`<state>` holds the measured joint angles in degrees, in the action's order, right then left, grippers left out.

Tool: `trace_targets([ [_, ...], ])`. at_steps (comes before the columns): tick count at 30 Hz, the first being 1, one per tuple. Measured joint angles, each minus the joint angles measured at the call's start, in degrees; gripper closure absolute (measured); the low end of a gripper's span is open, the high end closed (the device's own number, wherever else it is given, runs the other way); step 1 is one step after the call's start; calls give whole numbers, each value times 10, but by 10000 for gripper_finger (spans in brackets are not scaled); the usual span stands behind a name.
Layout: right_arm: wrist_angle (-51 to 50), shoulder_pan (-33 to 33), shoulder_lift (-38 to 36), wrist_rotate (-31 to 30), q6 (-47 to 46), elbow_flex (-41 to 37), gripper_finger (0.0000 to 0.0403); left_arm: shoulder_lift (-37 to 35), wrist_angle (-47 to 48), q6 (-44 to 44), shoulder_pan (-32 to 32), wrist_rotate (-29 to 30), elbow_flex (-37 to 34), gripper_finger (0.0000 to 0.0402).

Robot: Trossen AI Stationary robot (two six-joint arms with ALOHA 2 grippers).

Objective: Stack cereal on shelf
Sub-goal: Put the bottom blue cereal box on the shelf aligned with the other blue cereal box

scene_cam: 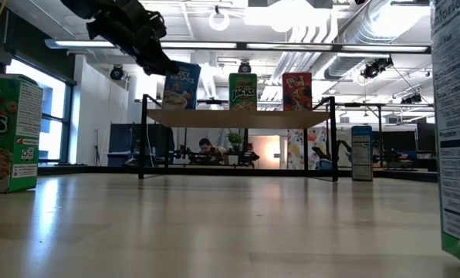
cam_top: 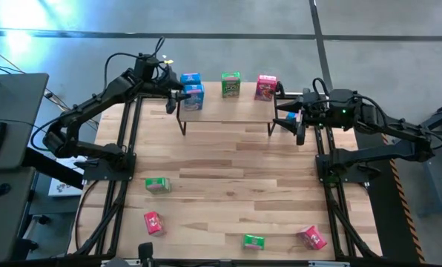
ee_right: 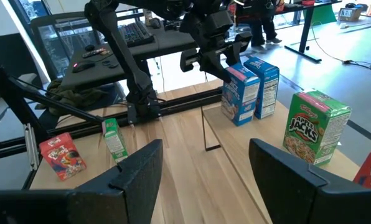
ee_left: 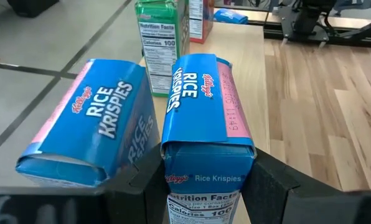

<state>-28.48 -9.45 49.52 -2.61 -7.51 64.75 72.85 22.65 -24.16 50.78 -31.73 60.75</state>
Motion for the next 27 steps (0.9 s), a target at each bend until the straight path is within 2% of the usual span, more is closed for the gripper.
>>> trace_targets([
  [27, 0, 0, 0, 0, 0, 0, 171, 0, 37, -7, 18, -20, 0, 245],
])
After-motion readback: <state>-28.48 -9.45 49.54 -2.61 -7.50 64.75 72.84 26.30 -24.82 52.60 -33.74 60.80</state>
